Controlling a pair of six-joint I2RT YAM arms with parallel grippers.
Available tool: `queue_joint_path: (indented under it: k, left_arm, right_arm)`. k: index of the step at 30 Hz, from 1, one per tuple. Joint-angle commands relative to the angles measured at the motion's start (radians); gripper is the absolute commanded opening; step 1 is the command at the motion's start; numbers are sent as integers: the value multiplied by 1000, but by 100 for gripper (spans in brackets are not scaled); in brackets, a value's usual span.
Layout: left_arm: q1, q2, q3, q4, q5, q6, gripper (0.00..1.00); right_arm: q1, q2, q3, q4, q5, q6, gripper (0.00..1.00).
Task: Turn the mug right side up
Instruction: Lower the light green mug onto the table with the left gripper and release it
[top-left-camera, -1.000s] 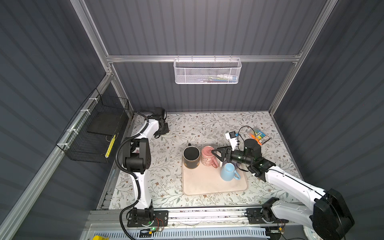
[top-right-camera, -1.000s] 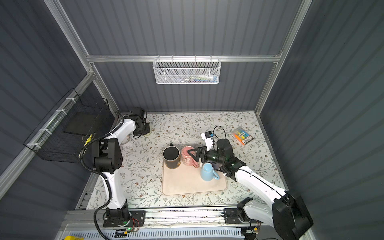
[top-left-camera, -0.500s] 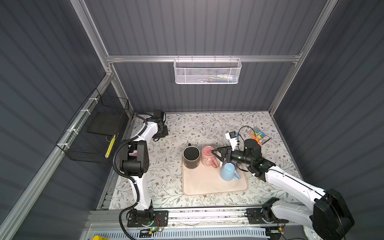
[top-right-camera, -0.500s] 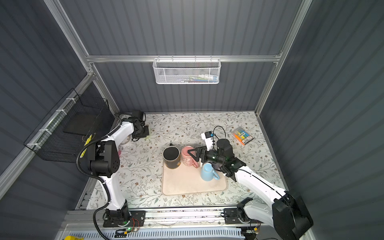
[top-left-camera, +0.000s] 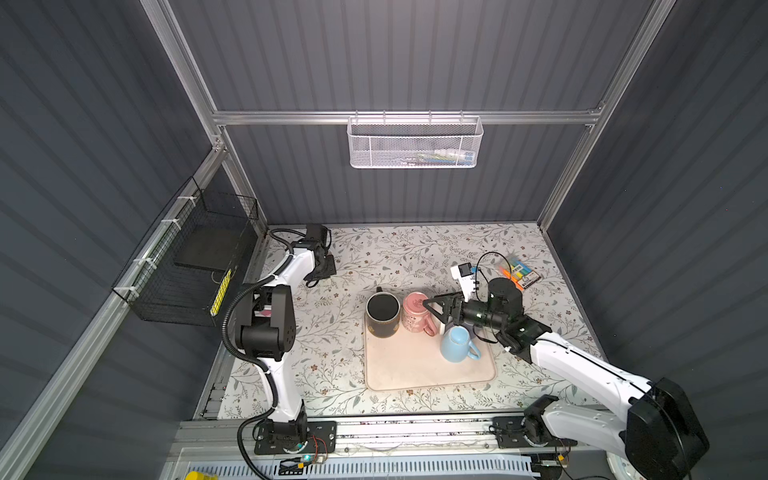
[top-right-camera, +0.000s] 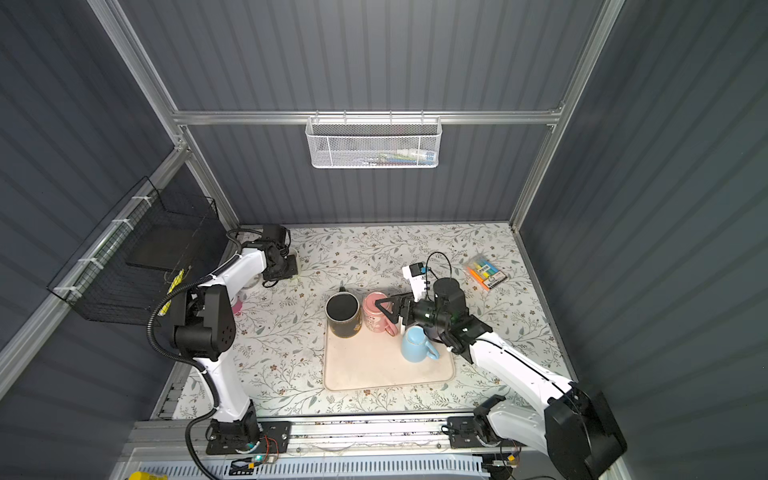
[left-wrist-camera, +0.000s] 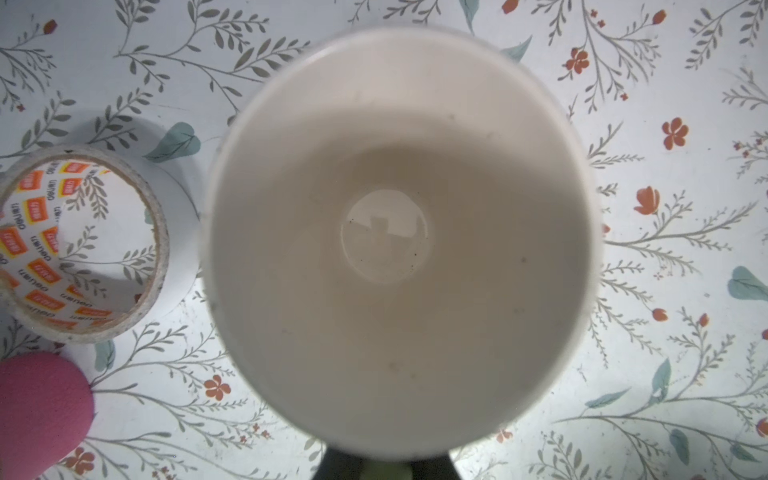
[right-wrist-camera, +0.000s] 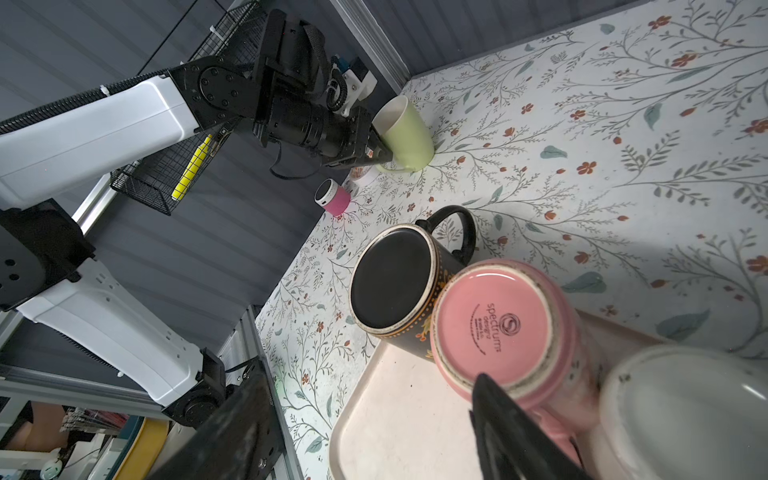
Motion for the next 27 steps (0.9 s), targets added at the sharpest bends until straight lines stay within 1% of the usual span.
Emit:
queue_joint_path:
  k: [1, 6, 8, 16, 25, 27]
  left_arm:
    - [-7, -54, -18, 15, -13, -15, 9]
    - [-11, -72, -39, 19, -13, -19, 23]
    - [-14, -73, -44, 20, -13, -20, 28]
    - [-18, -92, -57, 23, -15, -22, 41]
    - [-24, -189, -74, 14, -2, 0, 62]
    - [-24, -225, -85, 14, 5, 2, 70]
  right_arm:
    - [6, -15, 5, -10, -6, -16, 77]
    - [6, -15, 11, -28, 0, -26, 77]
    - [7, -48, 13, -36, 1, -30, 76]
    - [7, -65, 29, -90, 13, -57, 77]
    - [8, -68, 116, -258, 24, -116, 74]
    - [7, -70, 141, -302, 27, -125, 73]
